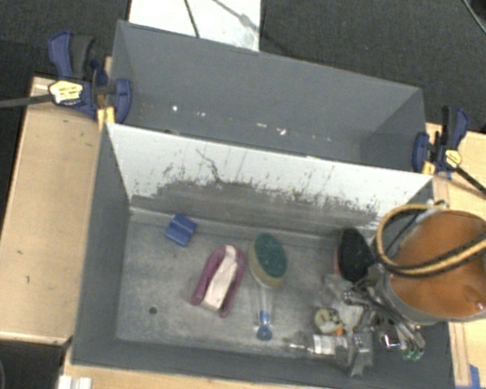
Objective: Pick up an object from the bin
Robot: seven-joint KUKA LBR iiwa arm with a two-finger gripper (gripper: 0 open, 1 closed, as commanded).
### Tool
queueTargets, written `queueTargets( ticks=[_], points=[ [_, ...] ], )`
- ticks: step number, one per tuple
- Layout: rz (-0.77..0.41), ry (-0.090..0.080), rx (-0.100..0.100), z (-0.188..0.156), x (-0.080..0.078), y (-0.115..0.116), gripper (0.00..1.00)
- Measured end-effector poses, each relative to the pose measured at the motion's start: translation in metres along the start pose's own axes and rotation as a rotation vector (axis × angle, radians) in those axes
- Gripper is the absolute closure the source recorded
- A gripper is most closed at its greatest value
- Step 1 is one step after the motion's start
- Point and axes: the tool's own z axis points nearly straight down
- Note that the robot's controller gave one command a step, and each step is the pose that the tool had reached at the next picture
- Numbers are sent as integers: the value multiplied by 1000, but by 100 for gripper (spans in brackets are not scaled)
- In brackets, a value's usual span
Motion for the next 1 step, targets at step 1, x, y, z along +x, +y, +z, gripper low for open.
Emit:
queueTargets(
  ticks=[1],
  points=[
    [-6,4,0,-2,0,1,100]
  ],
)
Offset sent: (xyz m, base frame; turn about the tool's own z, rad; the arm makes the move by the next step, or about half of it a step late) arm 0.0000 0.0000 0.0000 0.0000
